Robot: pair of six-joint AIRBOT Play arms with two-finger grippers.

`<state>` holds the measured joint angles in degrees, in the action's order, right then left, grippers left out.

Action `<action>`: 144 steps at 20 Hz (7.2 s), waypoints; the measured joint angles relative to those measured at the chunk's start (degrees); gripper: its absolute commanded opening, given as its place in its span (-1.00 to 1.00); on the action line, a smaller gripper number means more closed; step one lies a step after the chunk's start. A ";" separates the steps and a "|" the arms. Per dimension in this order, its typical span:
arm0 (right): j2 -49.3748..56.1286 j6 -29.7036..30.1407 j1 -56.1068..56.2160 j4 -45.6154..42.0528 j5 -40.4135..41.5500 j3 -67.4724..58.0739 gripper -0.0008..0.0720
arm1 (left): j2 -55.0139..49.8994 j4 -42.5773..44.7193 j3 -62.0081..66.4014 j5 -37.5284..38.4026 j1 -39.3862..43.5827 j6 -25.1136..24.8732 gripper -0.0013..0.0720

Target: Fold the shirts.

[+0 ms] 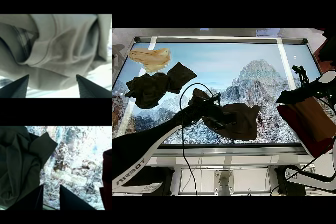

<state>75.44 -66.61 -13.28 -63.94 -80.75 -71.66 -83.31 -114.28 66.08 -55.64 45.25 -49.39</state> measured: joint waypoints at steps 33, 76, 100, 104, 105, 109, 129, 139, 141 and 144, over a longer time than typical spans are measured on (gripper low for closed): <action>0.00 0.52 0.00 0.11 0.39 0.02 -0.28 | 2.19 8.13 -7.23 10.36 1.49 16.00 0.34; 7.85 -12.02 14.36 18.69 45.42 24.72 0.30 | 28.44 16.52 -7.63 11.17 -9.16 -0.52 -0.93; -35.89 -2.10 -14.67 5.86 26.21 -3.78 -0.92 | 43.36 31.45 17.68 3.89 -25.88 -15.56 -0.93; -41.83 -3.10 -16.76 2.21 25.40 -9.81 -0.92 | 46.14 33.57 21.27 -2.84 -26.23 -17.73 -0.93; -42.03 -3.32 -16.98 2.99 25.18 -10.54 -0.92 | 46.34 33.79 21.55 -4.37 -26.25 -18.32 -0.93; -36.94 -3.69 -17.09 12.07 21.46 -11.15 -0.92 | 42.49 34.75 19.61 -9.51 -26.29 -22.88 -0.93; 2.32 -6.10 1.84 10.10 49.05 -1.75 0.08 | 4.98 57.02 23.58 -1.36 -35.80 -14.82 -0.90; -18.49 -6.10 -19.98 1.55 21.33 5.90 0.09 | 33.35 51.08 -8.04 -28.37 -53.42 -8.22 -0.93; -22.82 -5.14 -22.21 1.38 18.71 8.50 0.09 | 34.73 36.63 -15.61 -26.05 -55.76 -14.53 -0.93; -27.47 -4.44 -23.71 2.40 15.15 12.31 0.09 | 33.92 18.75 -22.47 -19.32 -57.35 -24.13 -0.93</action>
<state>47.97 -71.05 -36.99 -61.54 -65.60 -59.35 -49.39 -95.53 43.62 -74.96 -12.10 -73.52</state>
